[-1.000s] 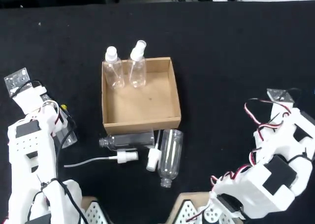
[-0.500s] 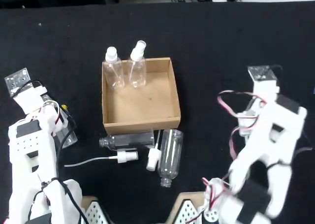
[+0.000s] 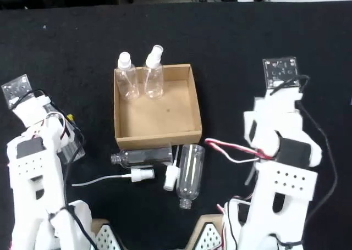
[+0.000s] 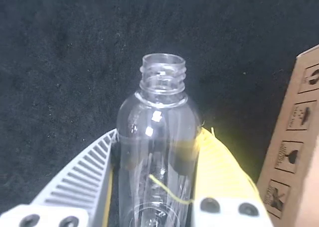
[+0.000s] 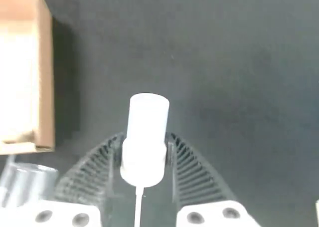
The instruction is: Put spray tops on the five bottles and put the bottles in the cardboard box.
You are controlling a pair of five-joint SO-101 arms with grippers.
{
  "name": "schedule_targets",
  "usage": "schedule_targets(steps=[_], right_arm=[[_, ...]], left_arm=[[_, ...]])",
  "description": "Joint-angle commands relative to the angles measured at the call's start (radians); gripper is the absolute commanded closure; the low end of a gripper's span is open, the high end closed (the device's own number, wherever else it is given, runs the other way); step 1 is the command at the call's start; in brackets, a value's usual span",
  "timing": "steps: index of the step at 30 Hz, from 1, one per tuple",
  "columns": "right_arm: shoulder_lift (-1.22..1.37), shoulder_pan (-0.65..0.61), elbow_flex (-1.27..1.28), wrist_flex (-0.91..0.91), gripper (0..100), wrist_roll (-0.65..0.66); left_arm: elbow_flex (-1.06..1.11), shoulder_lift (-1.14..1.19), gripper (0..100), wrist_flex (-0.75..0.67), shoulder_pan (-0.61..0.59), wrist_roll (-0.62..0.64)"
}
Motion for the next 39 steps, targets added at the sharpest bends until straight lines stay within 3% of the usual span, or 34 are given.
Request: schedule_targets(steps=[1,8,16,24,29,39], right_arm=[[-0.038,-0.101,-0.130,-0.040,98.8,-0.091],[-0.044,-0.180,-0.257,-0.083,98.8,-0.203],[-0.039,-0.199,-0.427,-0.144,98.8,-0.210],[-0.041,-0.419,-0.456,-0.408,98.8,-0.373],[-0.038,-0.545,-0.460,-0.542,98.8,-0.377],[-0.044,-0.730,-0.460,-0.707,98.4,-0.370]], left_arm=[[0.031,-0.206,92,0.037,-0.001,-0.002],[0.143,-0.454,92,0.032,0.007,-0.051],[0.251,-0.638,92,-0.025,0.008,-0.049],[0.400,-0.872,91,-0.100,0.010,-0.049],[0.476,-1.034,91,-0.100,0.010,-0.049],[0.479,-1.019,91,-0.101,0.088,-0.049]])
